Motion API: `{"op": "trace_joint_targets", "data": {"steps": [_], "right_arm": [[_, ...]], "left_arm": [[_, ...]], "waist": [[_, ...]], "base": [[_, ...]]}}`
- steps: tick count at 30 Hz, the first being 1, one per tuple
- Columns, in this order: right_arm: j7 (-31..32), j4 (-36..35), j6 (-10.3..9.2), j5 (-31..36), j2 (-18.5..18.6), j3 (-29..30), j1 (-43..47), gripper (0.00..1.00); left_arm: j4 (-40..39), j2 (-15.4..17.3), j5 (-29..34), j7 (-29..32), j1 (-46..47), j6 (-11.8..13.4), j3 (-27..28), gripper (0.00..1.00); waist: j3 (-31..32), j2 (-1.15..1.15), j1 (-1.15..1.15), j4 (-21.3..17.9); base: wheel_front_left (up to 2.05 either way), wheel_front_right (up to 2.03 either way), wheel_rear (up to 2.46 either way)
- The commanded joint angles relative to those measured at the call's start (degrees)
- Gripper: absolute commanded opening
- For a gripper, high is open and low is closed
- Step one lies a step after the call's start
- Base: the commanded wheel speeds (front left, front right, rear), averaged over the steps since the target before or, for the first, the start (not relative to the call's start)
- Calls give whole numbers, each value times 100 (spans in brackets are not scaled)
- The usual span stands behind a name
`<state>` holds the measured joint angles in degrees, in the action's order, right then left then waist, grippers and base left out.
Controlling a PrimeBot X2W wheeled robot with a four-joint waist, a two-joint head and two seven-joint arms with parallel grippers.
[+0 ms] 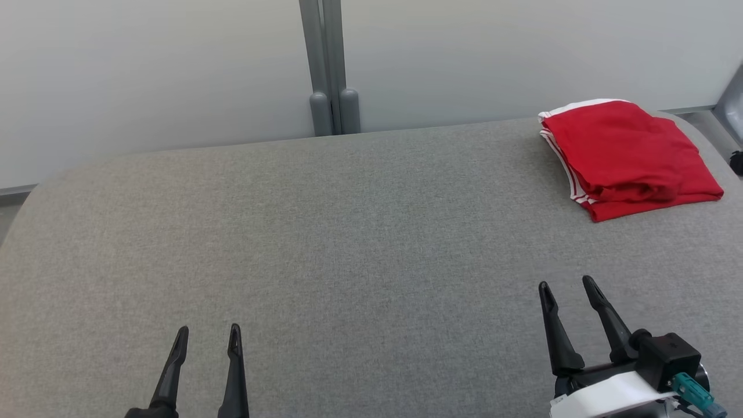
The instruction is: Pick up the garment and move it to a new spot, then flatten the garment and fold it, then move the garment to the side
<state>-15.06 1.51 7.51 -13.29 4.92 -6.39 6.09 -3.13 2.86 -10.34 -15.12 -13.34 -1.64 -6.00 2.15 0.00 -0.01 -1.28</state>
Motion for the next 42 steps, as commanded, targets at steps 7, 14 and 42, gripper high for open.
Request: {"op": "trace_joint_targets", "data": {"steps": [7, 14, 42], "right_arm": [[-11, -53, -6, -16, -16, 68, 30, 100], [8, 141, 1, -24, -30, 29, 71, 0], [591, 505, 0, -2847, 45, 278, -374, 0]], "left_arm": [[10, 9, 47, 1, 2, 47, 44, 100], [198, -3, 56, 0, -18, 63, 4, 0], [725, 167, -2934, 553, 662, -159, 204, 0]], "waist": [[48, 0, 1, -51], [44, 0, 1, -33], [-17, 0, 1, 2]], "base": [[0, 0, 0], [0, 0, 0], [0, 0, 0]]}}
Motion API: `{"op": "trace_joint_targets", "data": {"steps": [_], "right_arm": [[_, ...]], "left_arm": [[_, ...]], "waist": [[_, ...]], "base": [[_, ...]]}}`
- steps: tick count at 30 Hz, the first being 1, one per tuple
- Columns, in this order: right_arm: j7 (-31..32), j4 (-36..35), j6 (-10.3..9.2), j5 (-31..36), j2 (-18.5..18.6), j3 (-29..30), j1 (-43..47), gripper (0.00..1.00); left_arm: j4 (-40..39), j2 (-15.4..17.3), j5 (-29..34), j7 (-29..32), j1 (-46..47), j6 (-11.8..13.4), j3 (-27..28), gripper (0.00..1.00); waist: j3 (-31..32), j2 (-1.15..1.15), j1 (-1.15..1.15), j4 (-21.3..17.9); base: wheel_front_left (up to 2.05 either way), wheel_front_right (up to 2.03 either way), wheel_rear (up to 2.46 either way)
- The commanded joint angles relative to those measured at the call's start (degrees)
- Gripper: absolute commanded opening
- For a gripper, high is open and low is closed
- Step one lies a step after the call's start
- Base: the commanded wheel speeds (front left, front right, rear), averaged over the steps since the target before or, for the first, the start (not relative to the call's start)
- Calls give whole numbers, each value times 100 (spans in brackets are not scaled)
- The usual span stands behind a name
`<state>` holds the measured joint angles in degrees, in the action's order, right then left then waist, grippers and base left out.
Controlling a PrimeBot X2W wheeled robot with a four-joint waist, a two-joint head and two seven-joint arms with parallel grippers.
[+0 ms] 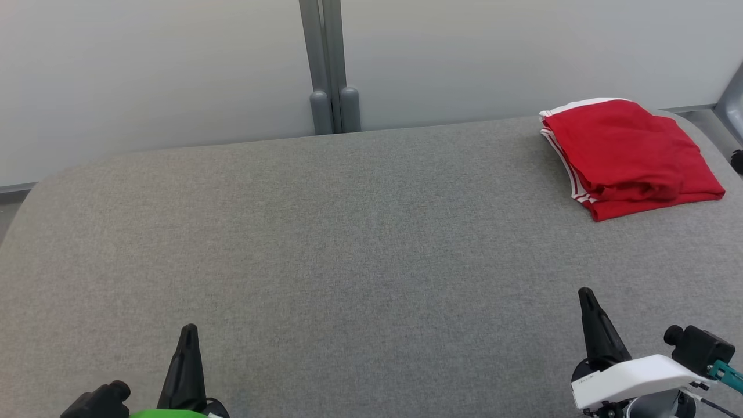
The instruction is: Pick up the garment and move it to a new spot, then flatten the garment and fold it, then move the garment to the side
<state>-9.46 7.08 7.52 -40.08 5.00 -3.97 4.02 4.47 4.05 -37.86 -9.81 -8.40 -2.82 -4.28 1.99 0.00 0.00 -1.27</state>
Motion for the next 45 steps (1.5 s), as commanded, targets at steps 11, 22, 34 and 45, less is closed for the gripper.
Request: {"op": "trace_joint_targets", "data": {"steps": [11, 22, 34, 45], "right_arm": [[236, 62, -1, -1028, 42, 141, -309, 0], [434, 166, -2, -1802, 38, 247, -435, 0], [630, 270, -2, -2547, 26, 359, -556, 0], [798, 358, -3, -3157, 9, 459, -658, 0]], "left_arm": [[115, 84, -1094, 218, 383, -113, 125, 0], [246, 105, -1912, 405, 573, -180, 221, 0], [385, 116, -2684, 603, 759, -238, 331, 0], [503, 117, -3331, 770, 916, -293, 427, 0]], "waist": [[-25, 0, 0, 15], [-50, 0, 0, 29], [-76, 0, 0, 44], [-100, 0, 0, 58]], "base": [[0, 0, 0], [0, 0, 0], [0, 0, 0], [0, 0, 0]]}}
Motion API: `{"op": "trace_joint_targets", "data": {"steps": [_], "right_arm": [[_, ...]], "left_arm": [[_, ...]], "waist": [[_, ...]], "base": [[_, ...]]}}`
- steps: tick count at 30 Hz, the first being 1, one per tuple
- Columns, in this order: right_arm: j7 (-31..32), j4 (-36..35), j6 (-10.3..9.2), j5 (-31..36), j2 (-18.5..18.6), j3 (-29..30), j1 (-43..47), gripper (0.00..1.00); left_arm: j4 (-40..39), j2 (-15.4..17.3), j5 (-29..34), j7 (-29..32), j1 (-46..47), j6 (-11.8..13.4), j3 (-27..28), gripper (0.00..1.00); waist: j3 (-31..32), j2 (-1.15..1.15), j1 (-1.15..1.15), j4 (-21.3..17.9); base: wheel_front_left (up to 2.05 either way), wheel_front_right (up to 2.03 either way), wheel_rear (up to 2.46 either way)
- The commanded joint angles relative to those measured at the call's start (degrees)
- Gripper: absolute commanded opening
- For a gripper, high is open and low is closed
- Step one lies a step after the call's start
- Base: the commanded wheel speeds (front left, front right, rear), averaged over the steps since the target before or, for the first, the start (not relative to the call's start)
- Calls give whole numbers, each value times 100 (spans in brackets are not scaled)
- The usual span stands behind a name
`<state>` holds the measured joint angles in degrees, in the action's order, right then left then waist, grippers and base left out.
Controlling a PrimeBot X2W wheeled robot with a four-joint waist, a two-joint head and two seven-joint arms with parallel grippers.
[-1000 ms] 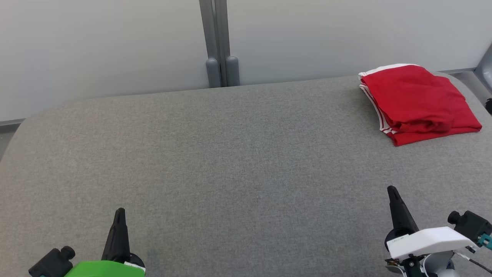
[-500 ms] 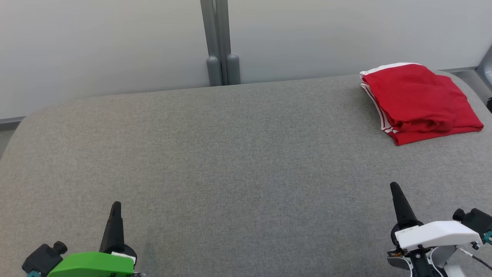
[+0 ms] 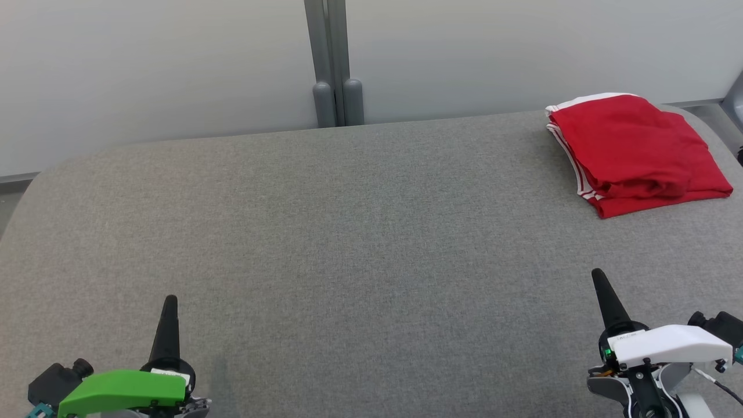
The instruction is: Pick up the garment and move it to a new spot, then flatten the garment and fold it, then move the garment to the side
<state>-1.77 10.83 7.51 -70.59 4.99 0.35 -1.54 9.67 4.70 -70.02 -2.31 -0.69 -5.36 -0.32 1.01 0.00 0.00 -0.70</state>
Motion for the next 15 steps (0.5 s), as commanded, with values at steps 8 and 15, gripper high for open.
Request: {"op": "trace_joint_targets", "data": {"steps": [8, 15], "right_arm": [[142, 41, -1, -511, -1, 99, -177, 0], [242, 89, -1, -836, -13, 158, -233, 0]], "left_arm": [[60, 50, -530, 134, 253, -77, 105, 0], [125, 45, -872, 232, 336, -100, 160, 0]], "waist": [[-19, 0, 0, 11], [-34, 0, 0, 20]], "base": [[0, 0, 0], [0, 0, 0]]}}
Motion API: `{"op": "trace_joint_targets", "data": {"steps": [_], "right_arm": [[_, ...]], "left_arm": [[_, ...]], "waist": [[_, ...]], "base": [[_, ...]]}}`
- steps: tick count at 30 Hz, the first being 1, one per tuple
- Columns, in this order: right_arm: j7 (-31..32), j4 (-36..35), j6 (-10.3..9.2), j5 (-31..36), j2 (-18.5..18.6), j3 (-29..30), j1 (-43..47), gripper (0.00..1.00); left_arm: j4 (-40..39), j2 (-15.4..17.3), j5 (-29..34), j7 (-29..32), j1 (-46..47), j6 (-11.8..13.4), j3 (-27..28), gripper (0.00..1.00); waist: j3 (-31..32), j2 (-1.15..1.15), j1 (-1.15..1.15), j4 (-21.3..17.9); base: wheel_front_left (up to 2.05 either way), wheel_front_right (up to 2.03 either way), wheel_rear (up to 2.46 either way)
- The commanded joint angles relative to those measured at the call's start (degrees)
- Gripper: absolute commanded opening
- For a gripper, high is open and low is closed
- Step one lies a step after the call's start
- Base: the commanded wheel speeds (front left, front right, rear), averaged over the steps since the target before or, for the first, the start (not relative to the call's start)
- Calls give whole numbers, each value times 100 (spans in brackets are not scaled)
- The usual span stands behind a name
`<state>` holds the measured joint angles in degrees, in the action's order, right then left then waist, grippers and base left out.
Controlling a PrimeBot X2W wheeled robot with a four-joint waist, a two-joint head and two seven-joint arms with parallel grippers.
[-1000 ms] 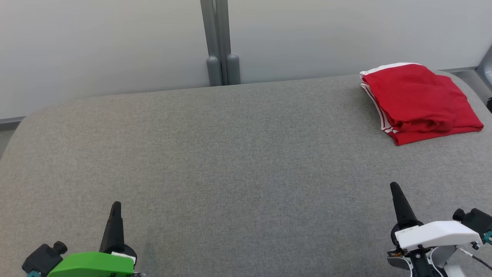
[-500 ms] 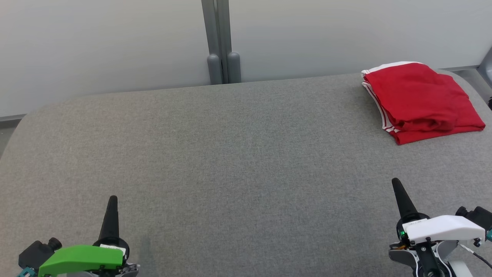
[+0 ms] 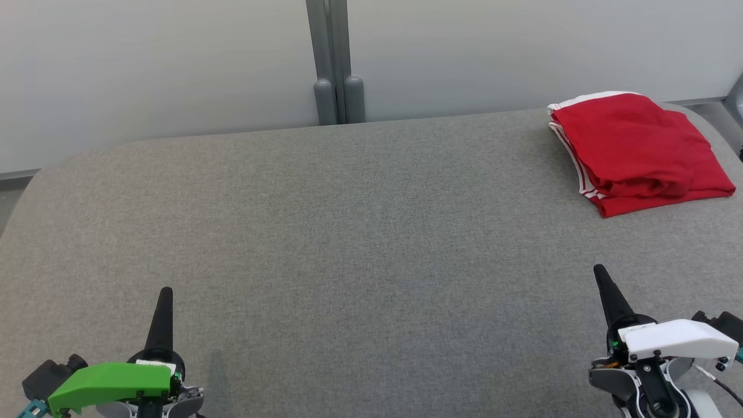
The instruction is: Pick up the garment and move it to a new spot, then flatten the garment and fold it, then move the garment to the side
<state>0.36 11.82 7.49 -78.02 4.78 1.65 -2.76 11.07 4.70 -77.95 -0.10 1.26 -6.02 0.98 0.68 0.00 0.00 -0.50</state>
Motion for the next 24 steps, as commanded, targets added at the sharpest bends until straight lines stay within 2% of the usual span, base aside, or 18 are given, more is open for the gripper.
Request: {"op": "trace_joint_targets", "data": {"steps": [1, 24], "right_arm": [[41, -2, 1, -146, 6, 35, -122, 0], [329, 140, 1, -1091, -35, 218, -277, 0]], "left_arm": [[-3, 44, -130, 28, 154, -38, 40, 0], [189, 17, -1125, 317, 394, -118, 224, 0]], "waist": [[-3, 0, 0, 2], [-53, 0, 0, 31]], "base": [[0, 0, 0], [0, 0, 0]]}}
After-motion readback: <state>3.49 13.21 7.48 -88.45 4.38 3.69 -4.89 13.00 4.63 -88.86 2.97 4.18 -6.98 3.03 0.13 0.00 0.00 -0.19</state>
